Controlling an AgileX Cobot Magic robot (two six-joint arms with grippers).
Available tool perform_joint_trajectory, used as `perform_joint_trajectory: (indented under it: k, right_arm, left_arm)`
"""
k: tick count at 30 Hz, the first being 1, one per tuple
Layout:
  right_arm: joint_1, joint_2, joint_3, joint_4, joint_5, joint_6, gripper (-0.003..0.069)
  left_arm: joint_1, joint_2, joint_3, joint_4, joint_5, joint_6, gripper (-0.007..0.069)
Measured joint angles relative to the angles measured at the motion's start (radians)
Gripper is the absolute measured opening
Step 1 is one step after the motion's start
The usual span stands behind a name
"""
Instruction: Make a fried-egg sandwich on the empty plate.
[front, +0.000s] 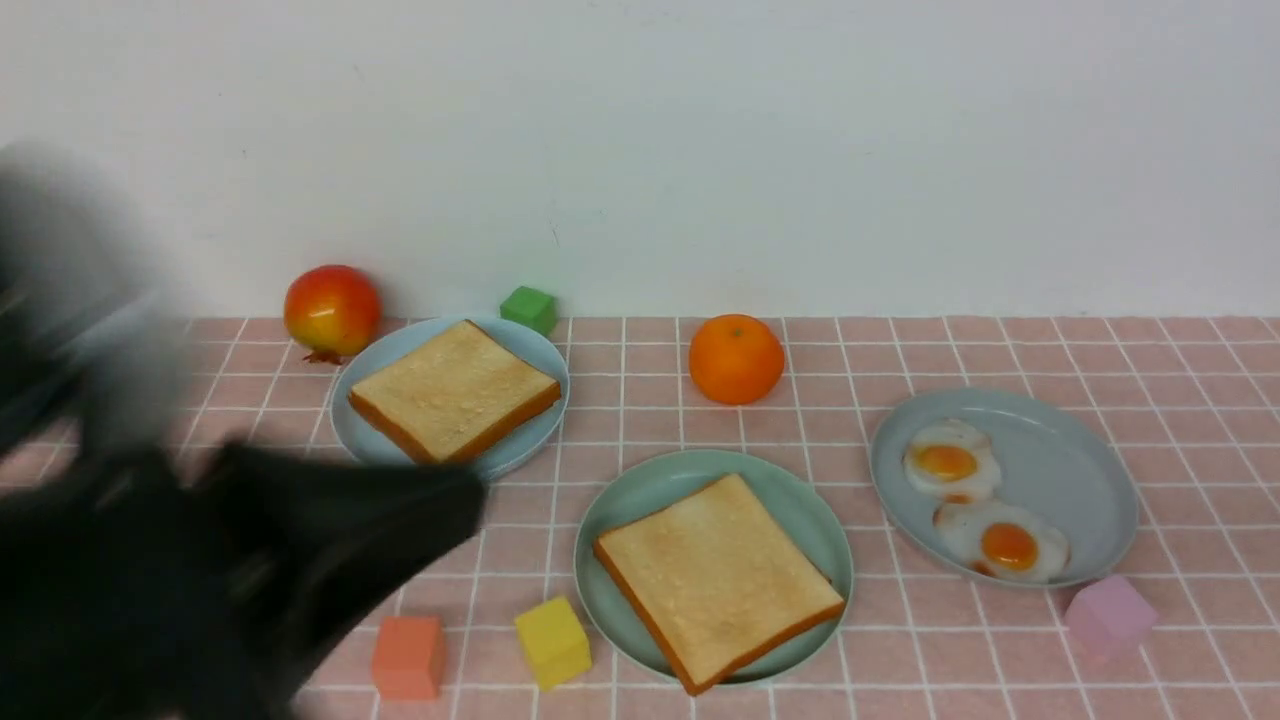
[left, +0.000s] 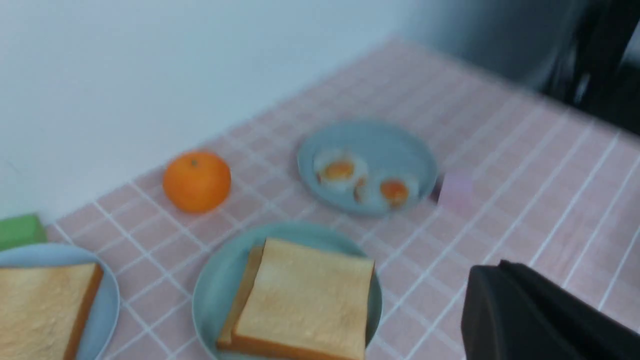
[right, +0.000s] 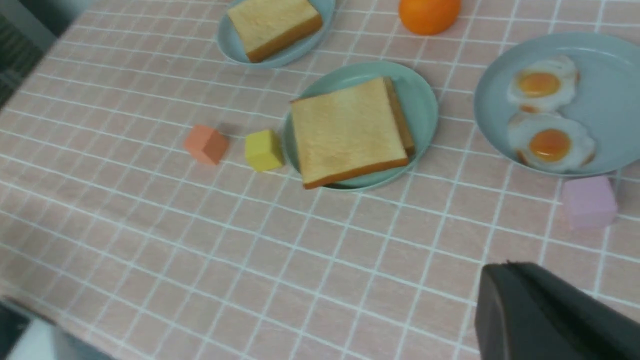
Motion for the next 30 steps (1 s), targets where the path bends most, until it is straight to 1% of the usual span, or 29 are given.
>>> perform_joint_trajectory:
  k: [2, 3, 4, 8, 25, 28, 30]
  right_arm:
    - [0.000, 0.000, 0.016, -0.016, -0.008, 0.000, 0.0018]
    - [0.000, 0.000, 0.019, -0.018, -0.009, 0.000, 0.0018]
    - [0.000, 0.000, 0.026, -0.016, -0.014, 0.000, 0.0018]
    - [0.000, 0.000, 0.032, -0.008, -0.020, 0.000, 0.0020]
    - [-0.003, 0.000, 0.037, -0.003, -0.027, 0.000, 0.0032]
    - [-0.045, 0.000, 0.046, -0.028, -0.029, -0.005, 0.0032]
    - [-0.168, -0.011, 0.072, -0.074, -0.069, -0.043, 0.0027]
  left_arm:
    - [0.000, -0.102, 0.134, 0.000, -0.100, -0.025, 0.0012]
    - [0.000, -0.130, 0.158, 0.000, -0.129, -0.032, 0.0012]
    - [0.000, -0.194, 0.243, -0.002, -0.189, -0.049, 0.0012]
    - [0.000, -0.305, 0.359, -0.004, -0.270, -0.058, 0.0012]
    - [0.000, -0.333, 0.375, -0.004, -0.248, -0.060, 0.0012]
    - [0.000, -0.333, 0.375, -0.004, -0.246, -0.060, 0.0012]
    - [0.000, -0.333, 0.375, -0.004, -0.244, -0.060, 0.0012]
